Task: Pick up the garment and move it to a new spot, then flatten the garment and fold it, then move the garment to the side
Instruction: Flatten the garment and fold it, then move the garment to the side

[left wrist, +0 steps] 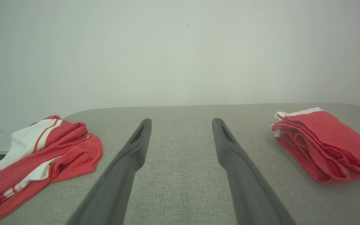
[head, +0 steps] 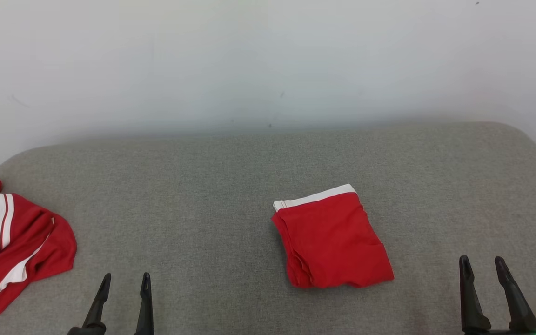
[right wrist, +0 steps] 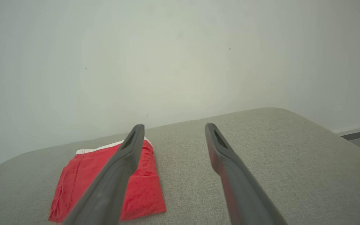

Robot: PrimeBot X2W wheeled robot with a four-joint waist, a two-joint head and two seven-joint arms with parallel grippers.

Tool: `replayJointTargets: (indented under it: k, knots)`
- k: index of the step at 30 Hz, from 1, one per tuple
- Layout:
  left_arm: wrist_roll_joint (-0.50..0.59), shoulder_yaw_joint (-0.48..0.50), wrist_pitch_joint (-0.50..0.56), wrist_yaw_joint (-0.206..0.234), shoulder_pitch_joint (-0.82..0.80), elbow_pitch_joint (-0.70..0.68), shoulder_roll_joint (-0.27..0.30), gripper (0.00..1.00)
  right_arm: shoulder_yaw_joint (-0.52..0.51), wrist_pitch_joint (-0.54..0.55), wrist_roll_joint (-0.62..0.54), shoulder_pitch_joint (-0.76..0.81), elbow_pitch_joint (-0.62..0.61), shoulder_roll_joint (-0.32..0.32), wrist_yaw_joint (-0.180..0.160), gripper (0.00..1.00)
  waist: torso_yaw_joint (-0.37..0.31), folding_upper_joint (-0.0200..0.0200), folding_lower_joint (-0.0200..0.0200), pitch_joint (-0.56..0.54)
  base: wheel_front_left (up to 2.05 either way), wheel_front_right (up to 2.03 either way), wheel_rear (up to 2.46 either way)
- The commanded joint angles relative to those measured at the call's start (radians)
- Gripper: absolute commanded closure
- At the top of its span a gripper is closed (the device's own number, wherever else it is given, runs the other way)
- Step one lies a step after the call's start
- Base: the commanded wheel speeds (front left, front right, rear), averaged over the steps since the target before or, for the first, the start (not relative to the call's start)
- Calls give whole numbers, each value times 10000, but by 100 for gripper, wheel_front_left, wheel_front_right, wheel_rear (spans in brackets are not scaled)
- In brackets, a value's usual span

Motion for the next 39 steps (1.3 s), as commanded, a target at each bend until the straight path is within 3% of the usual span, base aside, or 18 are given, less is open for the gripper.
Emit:
replayJointTargets:
  k: [1, 39]
  knots:
    - [136, -3, -32, 16, 135, 43, 54, 0, -40, -3, -102, 157, -7, 41, 11, 0, 19, 0, 0, -16, 0, 0, 0]
    - [322, -228, -32, 67, 261, 474, 299, 0, 371, 775, -447, 410, 130, 117, 11, 0, 264, 0, 0, -16, 0, 0, 0]
